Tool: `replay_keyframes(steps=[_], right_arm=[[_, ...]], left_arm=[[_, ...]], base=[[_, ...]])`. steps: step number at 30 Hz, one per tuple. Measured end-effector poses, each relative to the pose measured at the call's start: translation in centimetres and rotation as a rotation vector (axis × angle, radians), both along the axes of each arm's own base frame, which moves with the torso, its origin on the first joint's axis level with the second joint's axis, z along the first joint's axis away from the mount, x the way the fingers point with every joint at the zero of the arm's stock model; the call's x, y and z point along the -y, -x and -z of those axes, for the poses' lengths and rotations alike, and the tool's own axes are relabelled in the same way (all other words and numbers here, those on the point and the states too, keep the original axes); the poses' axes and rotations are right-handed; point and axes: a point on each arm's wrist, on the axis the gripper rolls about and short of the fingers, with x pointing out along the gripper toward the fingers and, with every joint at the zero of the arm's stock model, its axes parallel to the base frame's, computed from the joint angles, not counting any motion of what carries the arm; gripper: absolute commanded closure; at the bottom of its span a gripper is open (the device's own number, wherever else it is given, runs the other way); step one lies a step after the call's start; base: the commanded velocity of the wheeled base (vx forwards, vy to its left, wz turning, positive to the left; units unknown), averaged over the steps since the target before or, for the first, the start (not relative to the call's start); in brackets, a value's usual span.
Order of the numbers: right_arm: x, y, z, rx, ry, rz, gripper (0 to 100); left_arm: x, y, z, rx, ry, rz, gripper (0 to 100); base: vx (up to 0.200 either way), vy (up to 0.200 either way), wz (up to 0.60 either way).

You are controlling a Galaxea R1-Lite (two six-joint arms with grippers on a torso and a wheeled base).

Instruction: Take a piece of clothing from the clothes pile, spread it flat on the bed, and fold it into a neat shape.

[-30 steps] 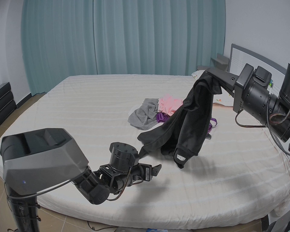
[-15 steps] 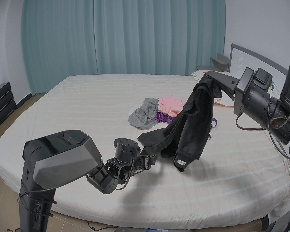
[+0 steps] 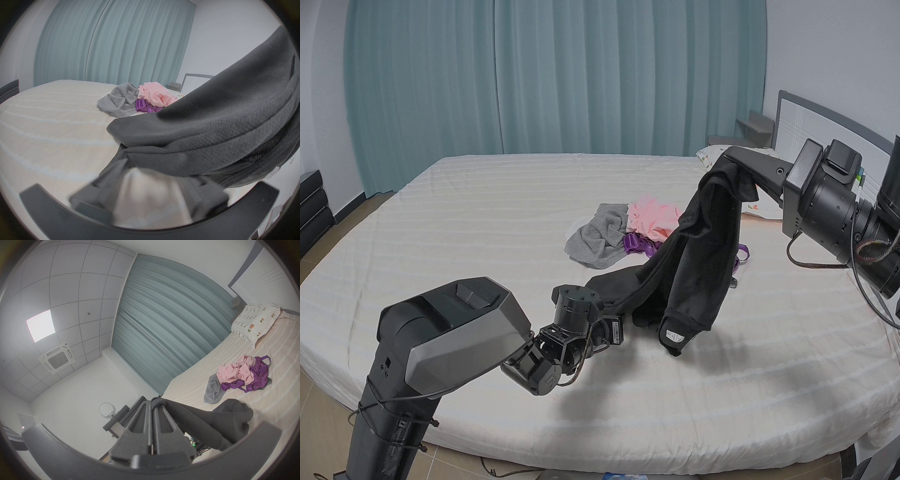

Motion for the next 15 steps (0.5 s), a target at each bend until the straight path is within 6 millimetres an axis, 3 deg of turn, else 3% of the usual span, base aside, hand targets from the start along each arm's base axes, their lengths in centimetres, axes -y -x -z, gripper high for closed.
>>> replay_keyframes(steps=[10, 15], right_arm=[[0.5, -1.1, 0.6, -0.017, 0.012, 0.040, 100], [1.2, -2.9, 1.4, -0.040, 0.025, 0.097, 100]], left_arm=[[-1.1, -0.4, 0.5, -0.015, -0.012, -0.030, 100], [-2.3, -0.1, -1.5, 0.003, -0.002, -0.072, 100]], base=[[0.000, 0.000, 0.00], [0.000, 0.000, 0.00]])
